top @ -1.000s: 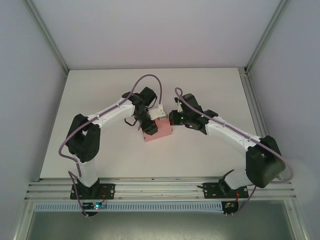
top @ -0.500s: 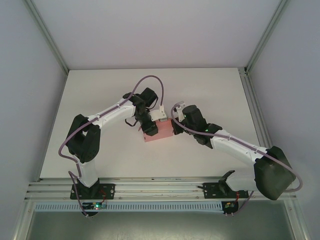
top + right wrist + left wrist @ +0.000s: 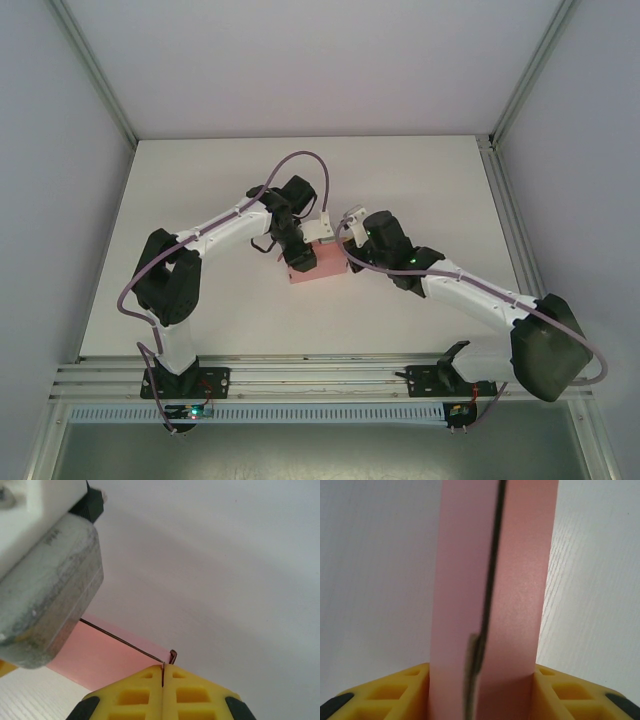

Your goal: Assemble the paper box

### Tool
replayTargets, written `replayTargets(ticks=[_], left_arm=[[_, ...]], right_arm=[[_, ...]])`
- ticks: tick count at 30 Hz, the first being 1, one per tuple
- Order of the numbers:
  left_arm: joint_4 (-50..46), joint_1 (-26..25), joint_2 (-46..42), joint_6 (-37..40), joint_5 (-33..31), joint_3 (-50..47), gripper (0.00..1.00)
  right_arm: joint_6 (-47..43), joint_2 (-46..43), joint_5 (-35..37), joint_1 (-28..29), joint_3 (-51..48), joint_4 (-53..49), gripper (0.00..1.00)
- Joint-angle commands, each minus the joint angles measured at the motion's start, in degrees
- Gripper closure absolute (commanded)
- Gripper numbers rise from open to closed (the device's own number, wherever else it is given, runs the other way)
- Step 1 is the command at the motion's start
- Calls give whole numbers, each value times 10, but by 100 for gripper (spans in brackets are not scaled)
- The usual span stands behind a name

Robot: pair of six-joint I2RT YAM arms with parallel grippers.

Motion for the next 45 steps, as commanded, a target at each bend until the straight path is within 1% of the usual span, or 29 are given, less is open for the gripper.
replayTargets(ticks=[1,3,7,9,10,14,18,19,23,25,26,27,28,30,33,35,39,41,42,43,45], left_arm=[[19,-2,11,11,-1,11,54],[16,-2,11,17,0,11,54],[21,-2,11,9,2,13,53],[26,-3,11,1,3,17,53],[29,-2,11,-5,4,19,50],[38,-3,7,-20,7,24,48],[32,-3,0,-34,8,33,39],[29,-3,-4,-37,9,35,34],[43,-4,-37,-61,4,25,21],[55,-3,-59,-78,0,15,18],[60,-3,-71,-89,-4,11,9],[62,-3,-83,-103,-10,7,8],[61,-4,-93,-116,-19,3,8],[59,-4,-118,-152,-58,-14,9],[38,-4,-151,-217,-119,-43,12],[32,-4,-178,-255,-130,-76,13],[54,-12,-226,-319,-128,-132,14],[68,-13,-239,-348,-113,-146,20],[77,-13,-243,-357,-113,-152,26],[85,-12,-244,-365,-118,-156,28],[82,-13,-233,-381,-122,-150,39]], right_arm=[[-36,-11,2,10,-15,-69,100],[-42,-16,5,10,-21,-69,100],[-23,-16,-2,10,-31,-51,100],[-11,-12,10,14,-33,-45,100],[-8,-12,22,19,-35,-39,100],[5,-12,41,34,-57,6,100],[26,-24,78,41,-58,10,100],[32,-29,84,41,-56,9,100],[44,-46,89,43,-48,-1,100],[53,-49,98,44,-45,-6,100],[55,-48,98,44,-42,-10,100],[57,-47,100,46,-38,-15,100],[62,-45,104,46,-35,-18,100],[66,-42,107,48,-31,-22,100],[90,-34,134,50,-21,-38,100],[100,-27,152,56,-12,-50,100],[119,-16,206,76,3,-65,100],[131,-9,233,85,13,-76,100],[134,-6,238,89,15,-73,100],[136,-3,238,93,16,-71,100],[143,3,248,99,21,-72,100]])
